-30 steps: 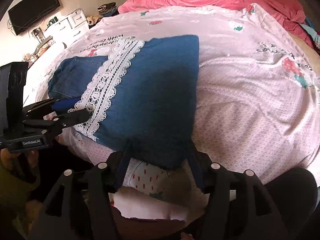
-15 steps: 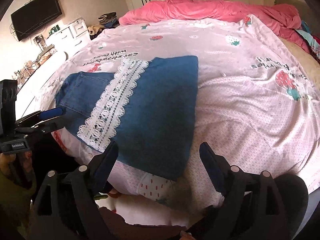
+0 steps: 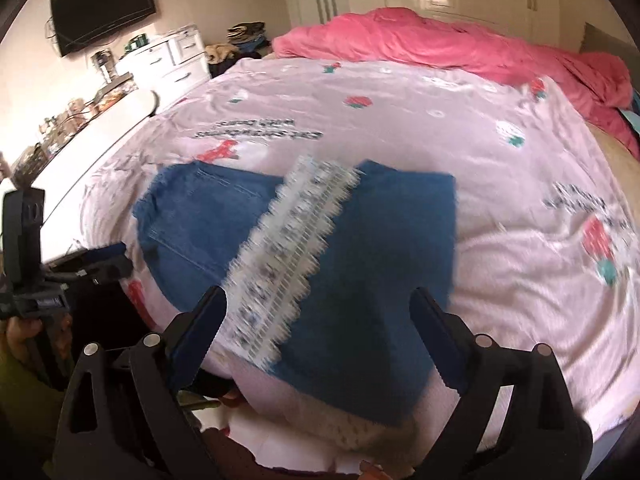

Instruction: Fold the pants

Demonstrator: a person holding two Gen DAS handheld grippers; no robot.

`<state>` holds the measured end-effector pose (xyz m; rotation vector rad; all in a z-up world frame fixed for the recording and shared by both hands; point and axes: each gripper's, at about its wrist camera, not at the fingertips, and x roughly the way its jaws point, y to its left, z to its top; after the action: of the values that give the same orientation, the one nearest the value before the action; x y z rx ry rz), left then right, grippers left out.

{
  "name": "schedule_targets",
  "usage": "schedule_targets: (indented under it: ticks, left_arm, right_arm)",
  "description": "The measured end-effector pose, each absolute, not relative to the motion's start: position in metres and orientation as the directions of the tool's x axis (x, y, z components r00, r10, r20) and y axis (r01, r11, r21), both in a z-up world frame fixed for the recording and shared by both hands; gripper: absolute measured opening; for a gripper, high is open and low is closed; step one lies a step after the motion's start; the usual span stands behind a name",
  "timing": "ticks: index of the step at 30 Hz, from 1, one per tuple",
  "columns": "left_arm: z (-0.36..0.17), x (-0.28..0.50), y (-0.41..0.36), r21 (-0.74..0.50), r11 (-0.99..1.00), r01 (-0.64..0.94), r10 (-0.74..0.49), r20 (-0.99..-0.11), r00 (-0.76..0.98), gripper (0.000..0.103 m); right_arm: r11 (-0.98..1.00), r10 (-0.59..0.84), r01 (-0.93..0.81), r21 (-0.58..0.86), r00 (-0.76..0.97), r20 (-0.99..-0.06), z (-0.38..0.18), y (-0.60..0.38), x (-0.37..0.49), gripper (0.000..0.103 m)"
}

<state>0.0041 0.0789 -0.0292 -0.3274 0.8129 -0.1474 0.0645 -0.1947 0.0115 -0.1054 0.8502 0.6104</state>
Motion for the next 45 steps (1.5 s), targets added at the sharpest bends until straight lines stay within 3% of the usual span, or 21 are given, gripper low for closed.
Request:
schedule_targets:
  ticks: [9, 14, 21, 35, 38, 40, 41, 45]
  left_arm:
    - [-0.042, 0.007, 0.096, -0.432, 0.902, -0.019, -0.308, -0.671, 0.674, 0.080]
    - [-0.050, 0.008, 0.101, -0.488, 0.872, -0.030, -0.346, -0.659, 0.668, 0.080]
    - [-0.060, 0.019, 0.103, -0.598, 0.801, 0.007, -0.454, -0.600, 0.658, 0.068]
    - [-0.071, 0.023, 0.110, -0.627, 0.779, -0.009, -0.457, -0.579, 0.675, 0.065]
    - [-0.071, 0.023, 0.109, -0.631, 0.775, -0.012, -0.457, -0.574, 0.680, 0.065]
    - [-0.071, 0.023, 0.109, -0.632, 0.775, -0.014, -0.455, -0.573, 0.682, 0.065]
    - [-0.071, 0.023, 0.109, -0.631, 0.776, -0.015, -0.452, -0.571, 0.685, 0.066]
    - [-0.066, 0.024, 0.101, -0.596, 0.803, -0.003, -0.426, -0.578, 0.696, 0.075]
  right_arm:
    - [0.721, 0.553, -0.663, 0.201, 0.376, -0.743, 0.032, -0.122, 0.106, 0.093]
    - [0.676, 0.539, -0.721, 0.151, 0.344, -0.769, 0.032, -0.077, 0.125, 0.093]
    - [0.621, 0.513, -0.772, 0.135, 0.271, -0.815, 0.017, -0.024, 0.145, 0.093]
    - [0.458, 0.471, -0.868, 0.193, 0.052, -0.881, -0.023, 0.075, 0.172, 0.092]
    - [0.441, 0.467, -0.872, 0.214, 0.019, -0.884, -0.034, 0.081, 0.176, 0.080]
    - [0.417, 0.481, -0.877, 0.237, -0.008, -0.877, -0.038, 0.080, 0.174, 0.055]
    - [0.404, 0.492, -0.880, 0.248, -0.019, -0.870, -0.037, 0.080, 0.172, 0.049]
    - [0.401, 0.538, -0.890, 0.216, 0.038, -0.842, -0.023, 0.067, 0.160, 0.037]
